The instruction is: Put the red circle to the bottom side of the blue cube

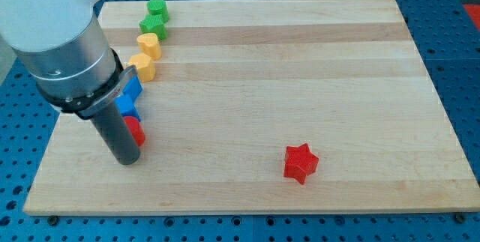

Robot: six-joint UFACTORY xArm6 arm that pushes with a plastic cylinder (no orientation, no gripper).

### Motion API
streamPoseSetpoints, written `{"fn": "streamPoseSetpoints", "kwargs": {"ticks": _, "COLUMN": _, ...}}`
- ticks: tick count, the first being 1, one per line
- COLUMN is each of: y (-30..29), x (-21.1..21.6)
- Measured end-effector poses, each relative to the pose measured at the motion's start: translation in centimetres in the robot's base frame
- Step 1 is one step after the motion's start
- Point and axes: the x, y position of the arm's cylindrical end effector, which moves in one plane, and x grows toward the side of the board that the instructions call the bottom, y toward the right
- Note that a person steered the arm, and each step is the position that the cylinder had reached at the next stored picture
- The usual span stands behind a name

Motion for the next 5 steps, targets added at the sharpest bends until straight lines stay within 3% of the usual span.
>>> {"fn": "streamPoseSetpoints", "kwargs": {"ticks": 2, "y": 4.6, "x": -0.2}}
{"fn": "streamPoseSetpoints", "kwargs": {"ticks": 5, "y": 3.6, "x": -3.6}}
